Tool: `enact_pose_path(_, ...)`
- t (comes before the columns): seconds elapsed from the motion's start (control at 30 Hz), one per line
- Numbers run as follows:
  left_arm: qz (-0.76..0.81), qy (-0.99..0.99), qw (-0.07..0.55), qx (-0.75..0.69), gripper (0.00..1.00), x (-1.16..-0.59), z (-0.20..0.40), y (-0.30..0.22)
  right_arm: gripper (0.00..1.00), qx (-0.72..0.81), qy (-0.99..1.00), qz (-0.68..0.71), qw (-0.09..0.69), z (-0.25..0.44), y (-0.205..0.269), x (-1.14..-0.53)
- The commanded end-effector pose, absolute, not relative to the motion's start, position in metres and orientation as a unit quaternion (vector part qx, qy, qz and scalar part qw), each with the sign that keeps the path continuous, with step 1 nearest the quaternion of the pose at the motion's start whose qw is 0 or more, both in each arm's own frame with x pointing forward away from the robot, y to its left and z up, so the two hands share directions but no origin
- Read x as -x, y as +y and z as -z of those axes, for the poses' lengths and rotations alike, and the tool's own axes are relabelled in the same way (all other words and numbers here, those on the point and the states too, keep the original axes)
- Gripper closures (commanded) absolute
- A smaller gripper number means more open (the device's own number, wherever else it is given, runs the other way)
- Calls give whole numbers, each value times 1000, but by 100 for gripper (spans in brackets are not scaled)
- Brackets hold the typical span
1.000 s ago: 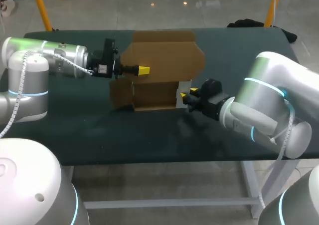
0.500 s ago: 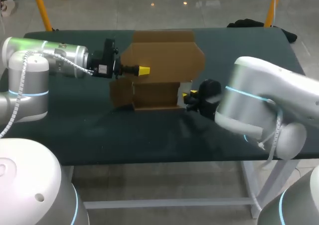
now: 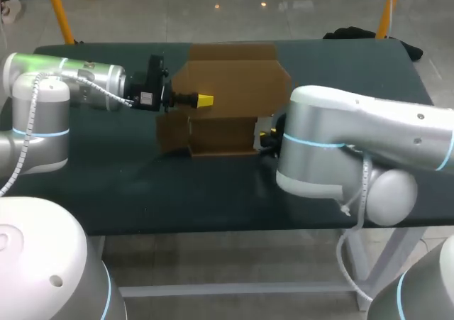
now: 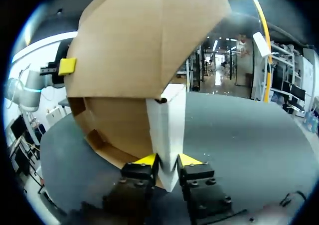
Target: Assemble the packaging by folding the flat box into shape, placing the metal phone stand inside, and closing the box properly
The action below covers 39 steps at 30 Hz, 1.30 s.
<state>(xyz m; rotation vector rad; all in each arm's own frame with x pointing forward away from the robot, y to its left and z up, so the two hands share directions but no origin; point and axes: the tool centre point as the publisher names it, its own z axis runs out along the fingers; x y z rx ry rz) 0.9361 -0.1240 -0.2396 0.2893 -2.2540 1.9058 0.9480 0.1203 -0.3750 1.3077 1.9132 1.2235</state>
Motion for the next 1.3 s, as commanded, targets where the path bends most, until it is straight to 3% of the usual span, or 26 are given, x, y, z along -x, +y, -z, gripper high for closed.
enact_pose_path(0.03,-640,-757,89,-96,100,-936,243,-126,73,-577,642,-306,401,371,132,-957)
enact_pose_path(0.2,-640,-757,89,-96,100,-936,243,-126,76,-585,643,-288,401,373,130,-960)
enact_pose_path(0.47,-640,-757,89,-96,100,-936,243,-126,99,-600,642,-267,396,374,126,-963)
enact_pose_path(0.8,-640,-757,89,-96,100,-936,243,-126,100,-589,646,-288,391,374,122,-961)
enact_pose_path(0.83,-640,-757,89,-96,89,-936,243,-126,100,-588,646,-290,391,374,122,-960)
enact_pose_path(0.87,-640,-757,89,-96,66,-936,243,-126,100,-585,648,-295,389,374,122,-960)
enact_pose_path(0.9,-640,-757,89,-96,52,-936,243,-126,100,-583,648,-297,389,373,122,-959)
enact_pose_path(0.93,-639,-759,81,-96,31,-936,240,-125,100,-583,648,-297,390,372,122,-959)
enact_pose_path(1.0,-636,-762,68,-96,6,-935,235,-122,100,-579,649,-301,391,371,121,-958)
enact_pose_path(1.03,-634,-765,62,-95,0,-934,233,-120,100,-579,649,-302,391,371,121,-958)
enact_pose_path(1.3,-618,-781,11,-89,0,-926,214,-107,100,-568,655,-331,372,371,117,-956)
